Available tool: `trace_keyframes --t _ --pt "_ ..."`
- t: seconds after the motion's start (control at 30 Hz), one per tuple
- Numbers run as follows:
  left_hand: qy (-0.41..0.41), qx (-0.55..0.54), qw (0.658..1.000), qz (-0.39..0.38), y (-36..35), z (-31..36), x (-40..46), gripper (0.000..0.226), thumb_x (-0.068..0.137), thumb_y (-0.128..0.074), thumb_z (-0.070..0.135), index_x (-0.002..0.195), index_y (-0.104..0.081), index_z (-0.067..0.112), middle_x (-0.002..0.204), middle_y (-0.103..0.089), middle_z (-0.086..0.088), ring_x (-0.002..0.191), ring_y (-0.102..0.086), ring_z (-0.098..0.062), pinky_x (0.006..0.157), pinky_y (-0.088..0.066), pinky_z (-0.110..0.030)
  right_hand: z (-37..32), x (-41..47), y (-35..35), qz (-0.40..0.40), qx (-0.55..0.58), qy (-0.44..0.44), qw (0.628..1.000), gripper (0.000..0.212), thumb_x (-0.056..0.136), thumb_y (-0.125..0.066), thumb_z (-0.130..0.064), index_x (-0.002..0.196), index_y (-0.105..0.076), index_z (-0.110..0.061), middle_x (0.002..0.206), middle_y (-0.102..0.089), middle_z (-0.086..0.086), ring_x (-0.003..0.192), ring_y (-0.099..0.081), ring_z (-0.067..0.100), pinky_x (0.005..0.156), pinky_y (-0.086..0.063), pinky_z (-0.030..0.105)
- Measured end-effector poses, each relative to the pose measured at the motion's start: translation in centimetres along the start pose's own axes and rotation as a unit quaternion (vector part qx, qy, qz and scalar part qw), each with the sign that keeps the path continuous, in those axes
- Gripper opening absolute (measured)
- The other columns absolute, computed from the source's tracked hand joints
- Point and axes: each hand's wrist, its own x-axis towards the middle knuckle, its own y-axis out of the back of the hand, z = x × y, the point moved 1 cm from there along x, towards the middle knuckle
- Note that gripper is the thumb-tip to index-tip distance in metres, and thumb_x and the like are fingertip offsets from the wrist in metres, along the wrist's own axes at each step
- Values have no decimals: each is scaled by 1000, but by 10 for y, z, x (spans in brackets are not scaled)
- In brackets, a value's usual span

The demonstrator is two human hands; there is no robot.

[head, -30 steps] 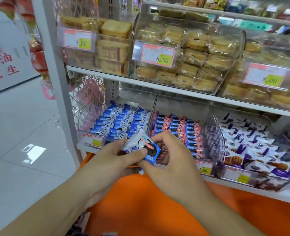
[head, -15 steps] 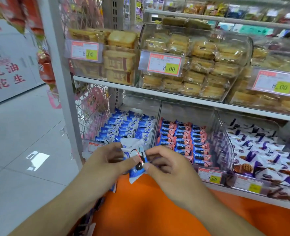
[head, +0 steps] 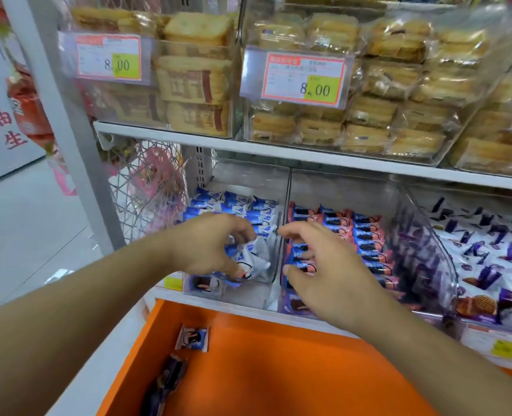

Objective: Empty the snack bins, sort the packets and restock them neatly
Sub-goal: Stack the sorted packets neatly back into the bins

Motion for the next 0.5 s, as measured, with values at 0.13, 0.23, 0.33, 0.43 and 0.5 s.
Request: trace_keyframes --t 0.13,0.23,0.33,0.43,0.5 --pt "-30 24 998 -50 -16 -6 21 61 80 -88 38 135 -62 37 130 -65 16 109 -60 -1 81 -42 -6 7 5 -2 -1 0 9 1000 51 98 -68 -18 141 -52 -40 139 -47 -29 128 -42 -11 106 -35 9" --pt "-48 45 996 -60 -20 -7 28 65 76 -90 42 135 -64 38 131 -65 17 111 -61 -2 96 -52 -22 9 4 -3 3 9 8 1000 50 98 -68 -17 139 -53 -41 137 -47 -32 128 -43 -11 108 -37 13" --pt "-61 51 994 -71 -19 -5 31 67 74 -91 45 135 -66 37 130 -65 17 107 -59 -1 98 -53 -26 10 3 -3 5 10 9 1000 48 98 -68 -19 138 -53 -41 134 -46 -34 124 -43 -13 103 -35 8" --pt "-58 16 997 -54 -20 -6 32 63 74 -92 40 131 -65 38 118 -68 17 101 -62 -4 92 -55 -28 11 3 -3 2 14 4 1000 47 99 -67 -19 138 -53 -42 129 -43 -40 118 -43 -18 98 -33 2" --pt "-54 -31 997 -36 -21 -9 30 52 72 -94 37 117 -67 36 104 -68 17 97 -64 -4 88 -56 -30 11 1 -3 -1 13 2 1000 46 99 -67 -20 137 -53 -42 125 -42 -42 116 -41 -23 95 -32 -2"
